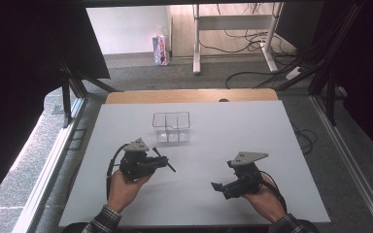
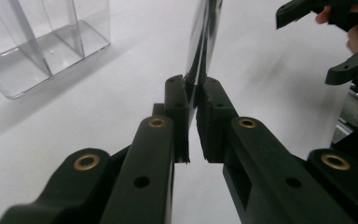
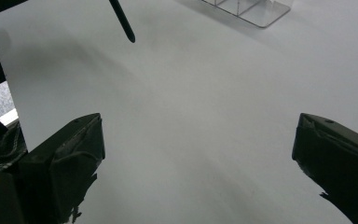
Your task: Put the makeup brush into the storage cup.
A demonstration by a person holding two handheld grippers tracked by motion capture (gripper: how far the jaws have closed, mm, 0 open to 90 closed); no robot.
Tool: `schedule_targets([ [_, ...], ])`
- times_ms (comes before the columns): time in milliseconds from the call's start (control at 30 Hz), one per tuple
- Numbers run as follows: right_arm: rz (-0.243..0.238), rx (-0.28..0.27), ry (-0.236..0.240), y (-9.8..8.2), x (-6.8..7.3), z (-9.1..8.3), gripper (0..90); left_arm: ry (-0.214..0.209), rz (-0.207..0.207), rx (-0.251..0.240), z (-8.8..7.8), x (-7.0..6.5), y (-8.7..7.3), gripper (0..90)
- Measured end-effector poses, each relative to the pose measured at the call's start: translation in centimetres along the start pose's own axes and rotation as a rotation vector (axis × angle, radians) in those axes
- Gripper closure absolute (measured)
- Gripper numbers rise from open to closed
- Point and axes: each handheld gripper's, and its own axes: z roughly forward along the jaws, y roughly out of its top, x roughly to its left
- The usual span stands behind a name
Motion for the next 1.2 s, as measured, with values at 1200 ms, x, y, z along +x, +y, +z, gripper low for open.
schedule_targets([
  [1200, 0.063, 0.074, -0.176, -3.9, -2.7, -3.3, 0.0, 0.148, 0.053, 0.009, -1.1, 1.7, 1.1, 83.8],
])
